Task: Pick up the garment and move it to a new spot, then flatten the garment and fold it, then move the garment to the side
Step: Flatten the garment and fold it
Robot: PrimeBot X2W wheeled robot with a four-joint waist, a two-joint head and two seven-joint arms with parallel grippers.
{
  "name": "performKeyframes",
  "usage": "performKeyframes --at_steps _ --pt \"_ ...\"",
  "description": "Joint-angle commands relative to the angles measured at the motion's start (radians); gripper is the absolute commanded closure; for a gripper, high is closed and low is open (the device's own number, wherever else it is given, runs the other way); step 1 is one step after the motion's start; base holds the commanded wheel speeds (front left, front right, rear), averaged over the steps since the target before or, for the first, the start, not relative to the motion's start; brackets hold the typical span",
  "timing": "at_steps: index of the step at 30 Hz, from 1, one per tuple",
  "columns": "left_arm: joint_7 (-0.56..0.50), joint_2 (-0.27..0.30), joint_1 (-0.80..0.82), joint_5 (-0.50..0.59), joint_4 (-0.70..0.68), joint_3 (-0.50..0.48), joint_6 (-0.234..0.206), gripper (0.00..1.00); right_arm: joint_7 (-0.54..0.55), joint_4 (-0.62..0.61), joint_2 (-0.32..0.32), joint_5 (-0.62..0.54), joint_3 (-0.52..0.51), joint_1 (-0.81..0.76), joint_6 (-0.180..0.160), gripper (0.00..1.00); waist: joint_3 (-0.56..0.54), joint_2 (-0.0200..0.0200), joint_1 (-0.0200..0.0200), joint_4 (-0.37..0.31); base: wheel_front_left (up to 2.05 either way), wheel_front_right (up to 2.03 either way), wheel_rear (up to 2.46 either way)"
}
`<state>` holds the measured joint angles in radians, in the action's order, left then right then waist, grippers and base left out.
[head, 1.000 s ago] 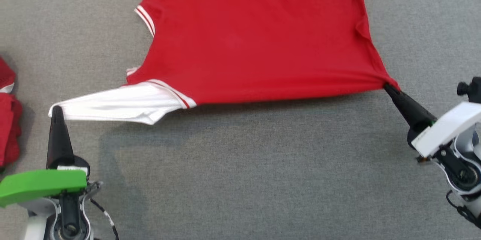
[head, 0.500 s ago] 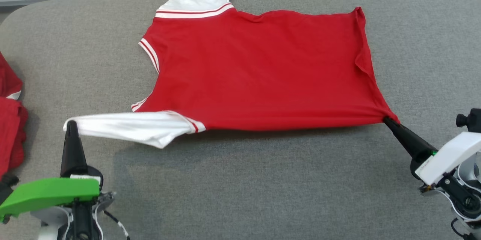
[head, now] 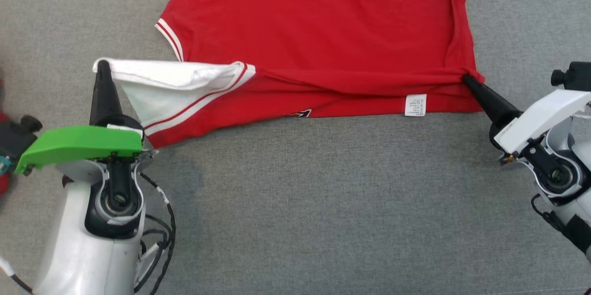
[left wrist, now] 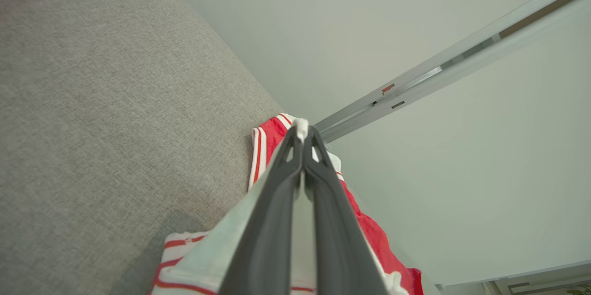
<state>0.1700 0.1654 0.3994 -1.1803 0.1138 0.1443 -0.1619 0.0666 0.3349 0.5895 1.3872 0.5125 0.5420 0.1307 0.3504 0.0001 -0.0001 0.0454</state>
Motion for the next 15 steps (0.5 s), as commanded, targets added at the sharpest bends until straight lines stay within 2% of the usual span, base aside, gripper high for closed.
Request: performKeyframes --at_steps 1,6,14,15 --pt "0.007 0.004 0.041 0.008 0.03 0.0 0.014 1.0 0.005 0.018 -0.004 -0.013 0.002 0.027 0.0 1.0 0.036 -0.0001 0.0001 0.004 0.0 0.0 0.0" --pt "0.019 0.011 0.132 0.043 0.127 0.026 0.065 1.0 0.014 0.06 -0.025 -0.032 0.014 0.089 0.0 1.0 0.071 -0.0001 0.0001 0.003 0.0 0.0 0.0" --pt "0.059 0.023 0.21 0.111 0.202 0.059 0.152 1.0 -0.03 0.093 -0.043 -0.045 0.012 0.132 0.0 1.0 0.093 -0.0001 0.0001 0.0 0.0 0.0 0.0" --pt "0.064 0.024 0.215 0.119 0.209 0.061 0.16 1.0 -0.036 0.096 -0.046 -0.043 0.011 0.134 0.0 0.92 0.094 -0.0001 0.0001 -0.001 0.0 0.0 0.0"
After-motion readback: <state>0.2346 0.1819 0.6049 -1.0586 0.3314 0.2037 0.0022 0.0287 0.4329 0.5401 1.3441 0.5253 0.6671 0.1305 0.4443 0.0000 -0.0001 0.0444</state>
